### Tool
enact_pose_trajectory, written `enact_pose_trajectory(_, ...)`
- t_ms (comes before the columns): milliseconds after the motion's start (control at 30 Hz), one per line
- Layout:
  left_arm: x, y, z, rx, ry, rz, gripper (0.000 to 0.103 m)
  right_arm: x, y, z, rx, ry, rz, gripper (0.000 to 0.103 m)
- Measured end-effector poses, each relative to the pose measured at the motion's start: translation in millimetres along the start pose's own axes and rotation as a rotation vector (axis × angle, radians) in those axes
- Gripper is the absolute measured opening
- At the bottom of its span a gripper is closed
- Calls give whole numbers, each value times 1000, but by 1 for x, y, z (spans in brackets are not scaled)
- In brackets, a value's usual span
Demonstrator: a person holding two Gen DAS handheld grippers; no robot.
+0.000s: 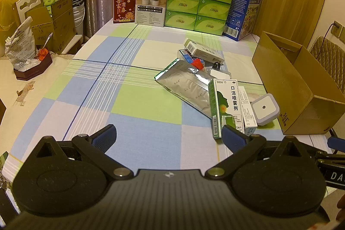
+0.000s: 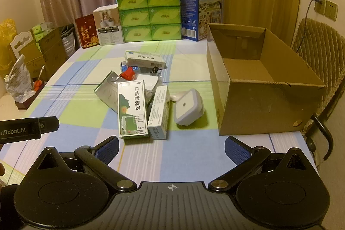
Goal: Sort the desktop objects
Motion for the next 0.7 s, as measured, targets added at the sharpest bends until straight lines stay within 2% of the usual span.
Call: enact_pose_trajectory(700,0,0,0,5,7,1,102,0,-1,-1,3,17,6,101)
Point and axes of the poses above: each gripper's, at about its wrist camera, not at the fingertips, and x roughly against the way its jaws point, z to its left, y to its top, the point moved 5 cm from there along -x, roughly the way its jaws point, and after that the axes turned 8 degrees about y, right-handed, at the moved point
